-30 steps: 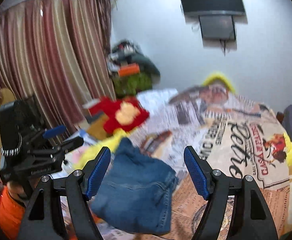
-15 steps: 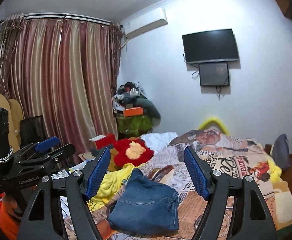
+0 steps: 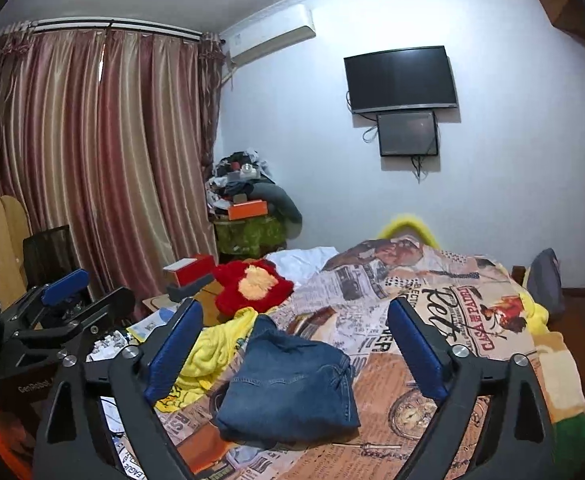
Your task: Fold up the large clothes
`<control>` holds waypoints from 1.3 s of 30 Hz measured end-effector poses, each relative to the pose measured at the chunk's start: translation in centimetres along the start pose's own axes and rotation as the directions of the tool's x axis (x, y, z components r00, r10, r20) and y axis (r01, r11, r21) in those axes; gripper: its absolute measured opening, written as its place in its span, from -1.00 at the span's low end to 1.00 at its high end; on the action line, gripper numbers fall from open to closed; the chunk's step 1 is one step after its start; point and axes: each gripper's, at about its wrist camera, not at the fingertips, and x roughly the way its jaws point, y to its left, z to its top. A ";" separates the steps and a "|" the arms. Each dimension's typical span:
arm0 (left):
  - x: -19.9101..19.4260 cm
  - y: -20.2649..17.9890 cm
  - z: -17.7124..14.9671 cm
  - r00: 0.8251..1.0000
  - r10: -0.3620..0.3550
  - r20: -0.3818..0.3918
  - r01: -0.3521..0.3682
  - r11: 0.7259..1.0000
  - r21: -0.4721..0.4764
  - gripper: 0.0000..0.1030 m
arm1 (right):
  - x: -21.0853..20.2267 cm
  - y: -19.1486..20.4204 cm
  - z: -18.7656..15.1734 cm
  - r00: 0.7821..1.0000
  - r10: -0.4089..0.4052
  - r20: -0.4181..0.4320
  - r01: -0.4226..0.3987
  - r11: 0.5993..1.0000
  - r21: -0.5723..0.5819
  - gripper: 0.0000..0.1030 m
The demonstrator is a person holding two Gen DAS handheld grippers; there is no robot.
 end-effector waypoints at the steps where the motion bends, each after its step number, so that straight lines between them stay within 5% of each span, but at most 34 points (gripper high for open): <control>1: 0.1 0.0 0.0 1.000 0.002 -0.004 -0.002 1.000 -0.002 0.99 | 0.0 0.0 -0.1 1.000 -0.014 0.000 0.014 1.000 -0.005 0.92; 8: 0.3 0.2 -0.5 1.000 0.007 -0.020 -0.007 1.000 -0.013 0.99 | -0.1 0.1 -0.1 0.997 -0.070 0.025 0.071 0.997 -0.037 0.99; 39: 0.9 -0.1 -0.8 0.999 -0.001 -0.034 0.000 1.000 -0.021 1.00 | 0.0 0.2 -0.3 0.997 -0.081 0.003 0.081 0.996 -0.043 0.99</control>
